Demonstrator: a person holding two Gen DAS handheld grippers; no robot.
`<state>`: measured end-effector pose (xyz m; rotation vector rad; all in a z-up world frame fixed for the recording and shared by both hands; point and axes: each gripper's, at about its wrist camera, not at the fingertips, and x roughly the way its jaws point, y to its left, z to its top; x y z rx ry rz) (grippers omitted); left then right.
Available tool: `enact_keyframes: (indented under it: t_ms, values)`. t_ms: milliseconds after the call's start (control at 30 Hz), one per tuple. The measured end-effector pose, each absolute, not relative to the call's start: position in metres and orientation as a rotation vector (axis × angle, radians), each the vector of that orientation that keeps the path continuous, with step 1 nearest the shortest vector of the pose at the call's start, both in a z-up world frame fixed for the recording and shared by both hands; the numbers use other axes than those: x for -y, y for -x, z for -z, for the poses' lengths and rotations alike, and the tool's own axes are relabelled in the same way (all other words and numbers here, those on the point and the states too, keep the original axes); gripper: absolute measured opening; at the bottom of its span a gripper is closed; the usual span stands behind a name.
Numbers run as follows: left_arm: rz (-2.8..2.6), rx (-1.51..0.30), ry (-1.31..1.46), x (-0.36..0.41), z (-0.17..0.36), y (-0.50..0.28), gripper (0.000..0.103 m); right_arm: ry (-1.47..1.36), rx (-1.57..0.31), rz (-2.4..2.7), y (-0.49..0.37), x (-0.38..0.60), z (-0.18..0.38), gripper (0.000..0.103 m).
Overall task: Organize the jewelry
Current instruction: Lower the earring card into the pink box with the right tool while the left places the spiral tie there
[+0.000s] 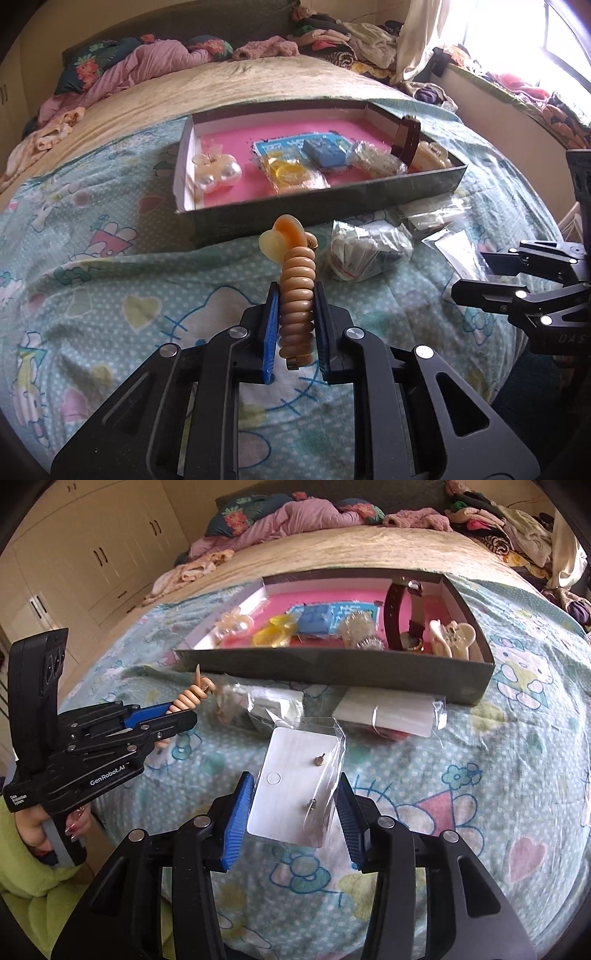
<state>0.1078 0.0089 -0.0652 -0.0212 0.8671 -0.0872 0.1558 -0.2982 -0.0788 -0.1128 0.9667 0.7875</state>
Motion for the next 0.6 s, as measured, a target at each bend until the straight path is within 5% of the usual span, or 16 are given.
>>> enact_keyframes:
  t_ms: [600]
  values:
    - [0.037,-0.746,0.07,-0.038,0.013,-0.091,0.011,0.081,-0.835,-0.864,-0.14,0.291,0.038,0.043]
